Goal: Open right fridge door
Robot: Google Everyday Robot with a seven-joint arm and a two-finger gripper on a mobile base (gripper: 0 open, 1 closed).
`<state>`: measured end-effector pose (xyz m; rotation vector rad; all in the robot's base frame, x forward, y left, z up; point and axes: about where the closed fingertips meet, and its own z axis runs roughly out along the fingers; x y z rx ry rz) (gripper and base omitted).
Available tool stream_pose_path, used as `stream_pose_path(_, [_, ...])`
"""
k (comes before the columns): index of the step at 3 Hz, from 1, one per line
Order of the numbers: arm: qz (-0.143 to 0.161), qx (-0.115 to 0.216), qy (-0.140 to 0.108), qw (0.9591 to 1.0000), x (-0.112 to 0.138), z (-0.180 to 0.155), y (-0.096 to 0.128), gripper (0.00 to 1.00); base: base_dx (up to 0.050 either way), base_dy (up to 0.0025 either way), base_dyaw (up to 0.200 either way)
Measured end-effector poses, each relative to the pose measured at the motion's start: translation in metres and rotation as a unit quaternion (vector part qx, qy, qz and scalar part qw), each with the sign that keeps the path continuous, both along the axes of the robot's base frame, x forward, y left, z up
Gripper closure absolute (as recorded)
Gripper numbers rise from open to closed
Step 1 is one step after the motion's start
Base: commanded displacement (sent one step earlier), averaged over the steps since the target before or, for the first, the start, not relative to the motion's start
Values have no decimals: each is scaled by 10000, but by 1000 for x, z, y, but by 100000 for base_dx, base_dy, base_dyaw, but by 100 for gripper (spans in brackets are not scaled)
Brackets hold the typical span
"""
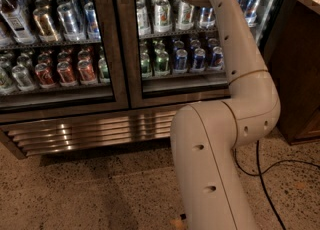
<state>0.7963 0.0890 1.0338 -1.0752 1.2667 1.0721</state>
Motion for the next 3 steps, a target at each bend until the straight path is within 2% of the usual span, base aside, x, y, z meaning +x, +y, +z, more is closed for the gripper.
stream_pose_path(1, [-4,2,0,10000,1,0,0,100,0,0,0])
stream_pose_path(3, [-12,6,-1,10000,1,0,0,57,0,0,0])
